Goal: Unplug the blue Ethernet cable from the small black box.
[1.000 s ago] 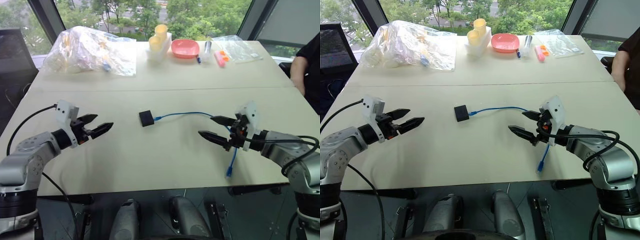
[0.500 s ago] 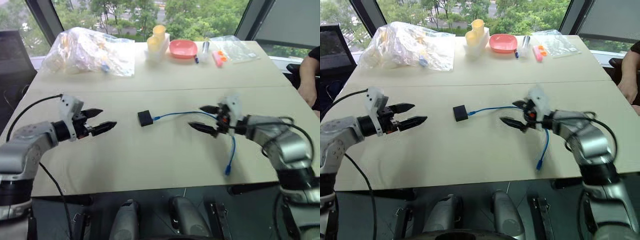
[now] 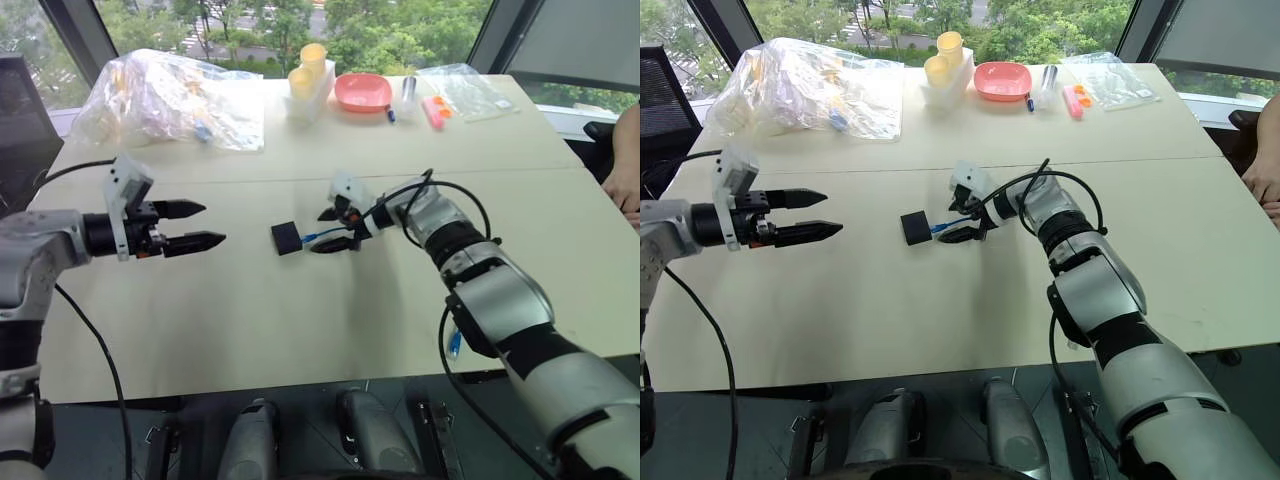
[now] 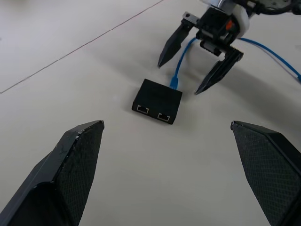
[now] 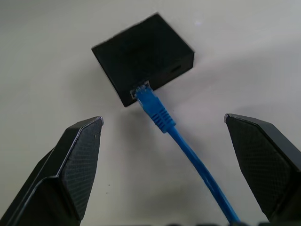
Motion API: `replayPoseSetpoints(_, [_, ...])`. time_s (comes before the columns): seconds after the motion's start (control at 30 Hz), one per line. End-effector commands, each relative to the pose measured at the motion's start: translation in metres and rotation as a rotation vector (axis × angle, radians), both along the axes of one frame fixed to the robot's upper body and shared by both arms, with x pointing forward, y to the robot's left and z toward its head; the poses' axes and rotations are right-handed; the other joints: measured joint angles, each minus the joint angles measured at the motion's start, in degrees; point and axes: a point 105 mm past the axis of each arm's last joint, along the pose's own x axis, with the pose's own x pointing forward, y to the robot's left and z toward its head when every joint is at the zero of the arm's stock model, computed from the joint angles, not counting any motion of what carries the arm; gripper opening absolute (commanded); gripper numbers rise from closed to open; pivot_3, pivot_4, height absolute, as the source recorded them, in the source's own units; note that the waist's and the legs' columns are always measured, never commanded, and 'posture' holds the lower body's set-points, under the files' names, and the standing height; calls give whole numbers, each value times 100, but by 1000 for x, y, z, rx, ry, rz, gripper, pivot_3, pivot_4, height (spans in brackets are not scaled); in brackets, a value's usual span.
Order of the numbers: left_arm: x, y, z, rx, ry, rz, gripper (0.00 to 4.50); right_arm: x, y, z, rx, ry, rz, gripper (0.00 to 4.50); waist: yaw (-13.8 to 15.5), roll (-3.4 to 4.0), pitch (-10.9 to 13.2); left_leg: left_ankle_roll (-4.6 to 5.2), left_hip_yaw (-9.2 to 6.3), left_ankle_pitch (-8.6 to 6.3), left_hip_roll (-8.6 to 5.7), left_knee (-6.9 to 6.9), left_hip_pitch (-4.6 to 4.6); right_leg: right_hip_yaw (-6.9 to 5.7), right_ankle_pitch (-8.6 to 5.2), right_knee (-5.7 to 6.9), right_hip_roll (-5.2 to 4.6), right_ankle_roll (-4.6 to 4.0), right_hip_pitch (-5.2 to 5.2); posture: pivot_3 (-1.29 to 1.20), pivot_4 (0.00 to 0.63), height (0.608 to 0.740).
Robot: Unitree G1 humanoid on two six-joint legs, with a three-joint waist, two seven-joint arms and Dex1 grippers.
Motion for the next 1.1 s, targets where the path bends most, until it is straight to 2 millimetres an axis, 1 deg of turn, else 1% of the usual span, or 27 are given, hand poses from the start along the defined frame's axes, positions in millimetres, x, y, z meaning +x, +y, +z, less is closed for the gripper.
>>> replayPoseSetpoints(0.03, [-9,-5,6,-10,-42,8,4481,-1,7,-5,-36,-5,7,4329,-4,-3,-2,-1,-1,0,0,1,6,1,0,8,-2,0,1,0,150,735])
replayPoseSetpoints(0.07, [-11,-5,6,-10,-42,12,4500,-2,7,-8,-51,-1,12,3808,-3,-4,-3,-2,-1,1,-1,5,11,1,0,18,-3,0,2,0,150,735])
replayPoseSetpoints(0.1, [-13,-6,6,-13,-42,19,4500,-3,7,-12,-66,2,21,3501,-1,-4,-3,-3,-1,2,-1,8,16,1,0,29,-3,0,3,0,150,735])
replayPoseSetpoints(0.13, [-15,-6,6,-17,-43,27,4500,-4,8,-14,-74,5,27,3057,0,-4,-3,-4,0,2,-2,11,20,1,0,42,-3,-1,3,0,150,735])
replayPoseSetpoints(0.2, [-16,-3,4,-19,-45,52,4500,-6,11,-16,-70,-1,37,2071,-1,-4,-3,-7,1,4,-5,15,30,1,-1,61,-2,-2,5,0,150,735])
replayPoseSetpoints(0.3, [-15,0,2,-16,-55,81,4500,-7,17,-16,-74,-45,71,402,-1,-4,-3,-12,0,8,-8,19,41,1,-1,74,6,-4,13,0,150,735])
replayPoseSetpoints(0.33, [-12,1,2,-20,-63,91,4500,-3,15,-16,-107,-104,76,30,-5,-4,-3,-12,0,8,-7,19,43,1,-1,75,8,-5,14,0,150,735])
replayPoseSetpoints(0.4, [-9,3,4,-29,-72,106,4500,3,13,-13,-150,-198,79,30,-13,-4,-3,-13,1,8,-7,20,44,1,-1,76,9,-5,15,0,150,735])
replayPoseSetpoints(0.5, [17,15,4,-99,-70,190,4500,24,5,22,-179,-521,52,30,25,-4,-3,-18,1,12,-8,23,47,1,-1,80,10,-5,17,0,150,735])
replayPoseSetpoints(0.57, [27,17,2,-132,-55,196,4500,29,4,34,-186,-616,48,30,19,-4,-3,-36,-6,23,-11,28,38,-2,-1,79,12,-6,15,0,150,735])
replayPoseSetpoints(0.63, [41,1,5,-233,-18,119,4500,34,-3,55,-205,-787,60,30,59,-4,-2,-38,-1,25,-15,28,35,1,-1,75,7,-6,16,0,150,735])
replayPoseSetpoints(0.67, [46,-5,8,-266,-4,86,4500,34,-5,62,-204,-841,66,30,65,-4,-2,-38,-5,25,-20,31,26,-1,-1,74,5,-5,12,0,150,735])
replayPoseSetpoints(0.73, [57,-15,10,-293,10,43,4500,37,-7,76,-204,-951,46,30,37,-5,-3,-38,-1,25,-21,33,17,0,0,70,4,-3,5,0,150,735])
replayPoseSetpoints(0.8, [78,-29,14,-322,15,22,4500,39,-8,91,-197,-1052,19,30,25,-5,-3,-38,-2,25,-20,27,15,0,0,69,6,-2,1,0,150,735])
replayPoseSetpoints(0.83, [86,-36,16,-328,17,5,4500,40,-9,95,-195,-1079,9,30,25,-6,-3,-38,-2,25,-21,25,15,-1,0,71,8,-2,-1,0,150,735])
replayPoseSetpoints(0.9, [95,-48,18,-334,21,-32,4500,39,-10,97,-211,-1114,15,30,0,-5,-3,-39,-3,25,-20,20,16,0,0,72,12,-2,-3,0,150,735])
replayPoseSetpoints(1.0, [111,-71,27,-382,21,-70,4500,39,-11,100,-248,-1194,22,30,-2,-5,-3,-38,0,25,-18,16,20,2,0,72,15,-2,-5,0,150,735])
replayPoseSetpoints(1.1, [118,-83,29,-371,16,-80,4500,38,-12,99,-259,-1215,35,30,-9,-5,-3,-38,1,25,-19,14,17,4,-1,71,17,-2,-8,0,150,735])
